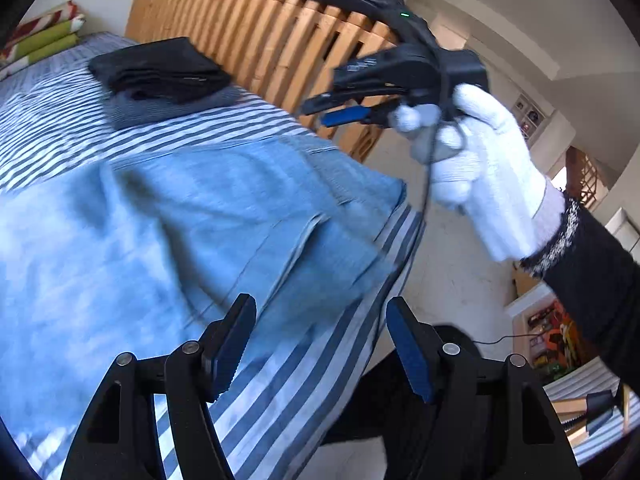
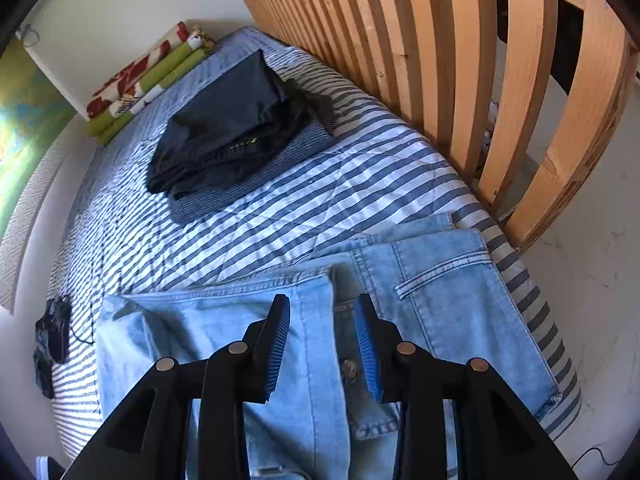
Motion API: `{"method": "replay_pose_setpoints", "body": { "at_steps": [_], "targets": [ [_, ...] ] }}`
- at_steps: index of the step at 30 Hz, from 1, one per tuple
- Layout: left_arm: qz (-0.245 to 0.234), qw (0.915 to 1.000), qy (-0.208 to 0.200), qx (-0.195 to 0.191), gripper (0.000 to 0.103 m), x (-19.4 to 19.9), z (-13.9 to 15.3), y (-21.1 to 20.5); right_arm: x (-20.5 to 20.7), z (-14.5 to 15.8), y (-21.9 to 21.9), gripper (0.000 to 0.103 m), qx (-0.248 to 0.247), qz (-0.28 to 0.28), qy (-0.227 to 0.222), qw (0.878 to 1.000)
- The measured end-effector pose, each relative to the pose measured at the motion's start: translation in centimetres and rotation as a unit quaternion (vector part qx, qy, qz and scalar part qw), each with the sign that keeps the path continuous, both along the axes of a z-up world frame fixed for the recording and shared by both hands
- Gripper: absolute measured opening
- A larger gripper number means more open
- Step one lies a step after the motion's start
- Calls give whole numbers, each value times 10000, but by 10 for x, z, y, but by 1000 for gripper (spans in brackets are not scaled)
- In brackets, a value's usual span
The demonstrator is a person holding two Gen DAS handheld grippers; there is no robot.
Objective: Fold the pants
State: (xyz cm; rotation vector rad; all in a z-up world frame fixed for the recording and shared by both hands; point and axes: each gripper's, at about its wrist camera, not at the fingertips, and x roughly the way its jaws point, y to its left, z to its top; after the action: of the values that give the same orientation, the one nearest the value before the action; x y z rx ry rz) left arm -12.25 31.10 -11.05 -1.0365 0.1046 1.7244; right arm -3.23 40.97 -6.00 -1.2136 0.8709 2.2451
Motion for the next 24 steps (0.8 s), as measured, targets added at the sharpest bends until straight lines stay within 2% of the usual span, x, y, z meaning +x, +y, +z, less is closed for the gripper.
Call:
{"method": "replay_pose_setpoints", "body": {
  "at_steps": [5,10,14,17,21,22,24],
  "targets": [
    [747,9948,271,-643,71,-15,-13,-71,-13,-3,-70,32,239,1127,-84,9933],
    [1588,9835,254,-831,71,-51,-20,-116,-25,-31,-135,33,481,2029,-369,9773],
    [1818,9786,262,-929,70,-75,-26,-126,-36,-38,-183,35,560,2639,-404,9621],
    [1918,9748,166,-1126,70,-92,-40,-123,-48,-44,-209,43,467,2951,-542,9528],
    [1984,9735,-175,-1120,66,-106,-55,-131,-57,-59,-233,43,1111,3221,-1110,9336],
    [1984,9737,-192,-1104,65,-107,-56,-131,-57,-61,-230,42,1139,3177,-1213,9335],
    [1959,9743,-203,-1094,65,-109,-59,-131,-55,-57,-215,17,960,3078,-1178,9392]
  ]
}}
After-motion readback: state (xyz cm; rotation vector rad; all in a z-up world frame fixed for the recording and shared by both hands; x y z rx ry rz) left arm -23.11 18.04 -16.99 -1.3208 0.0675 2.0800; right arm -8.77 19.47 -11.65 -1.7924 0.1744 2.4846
